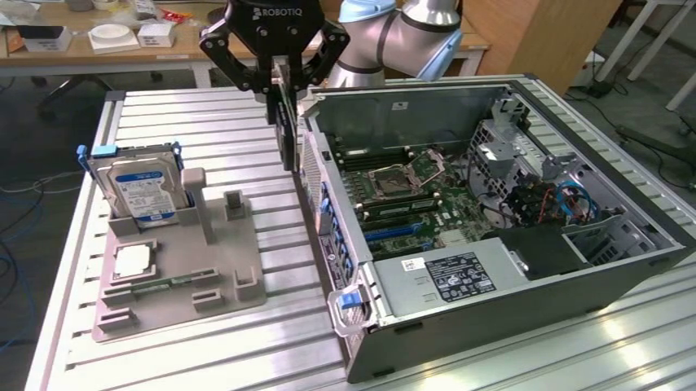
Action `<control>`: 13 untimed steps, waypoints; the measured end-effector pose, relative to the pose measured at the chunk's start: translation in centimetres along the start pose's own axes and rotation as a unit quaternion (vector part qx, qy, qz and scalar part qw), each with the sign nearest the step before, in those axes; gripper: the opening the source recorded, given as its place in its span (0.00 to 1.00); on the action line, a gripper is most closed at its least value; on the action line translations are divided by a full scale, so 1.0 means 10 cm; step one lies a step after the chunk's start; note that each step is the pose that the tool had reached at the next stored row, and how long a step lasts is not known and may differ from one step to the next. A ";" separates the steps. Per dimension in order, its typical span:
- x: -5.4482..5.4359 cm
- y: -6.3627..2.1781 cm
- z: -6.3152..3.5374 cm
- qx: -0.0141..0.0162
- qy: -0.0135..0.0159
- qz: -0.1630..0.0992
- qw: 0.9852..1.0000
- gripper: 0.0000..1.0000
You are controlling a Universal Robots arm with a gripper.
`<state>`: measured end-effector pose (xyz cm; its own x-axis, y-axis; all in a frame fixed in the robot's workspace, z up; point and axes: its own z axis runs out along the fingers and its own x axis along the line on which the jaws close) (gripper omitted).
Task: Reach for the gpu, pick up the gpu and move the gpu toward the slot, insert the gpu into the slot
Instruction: 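Pick up the gpu and move the gpu toward the slot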
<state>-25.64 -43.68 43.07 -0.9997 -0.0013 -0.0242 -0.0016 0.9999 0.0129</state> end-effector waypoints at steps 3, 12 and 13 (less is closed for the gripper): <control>-0.02 0.000 0.001 0.000 0.000 0.000 1.000 0.27; -0.09 0.000 0.004 0.000 0.000 0.000 1.000 0.27; -0.10 0.000 0.004 0.000 0.000 0.000 1.000 0.27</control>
<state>-24.60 -43.68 43.05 -0.9997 -0.0013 -0.0242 -0.0016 0.9999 0.0129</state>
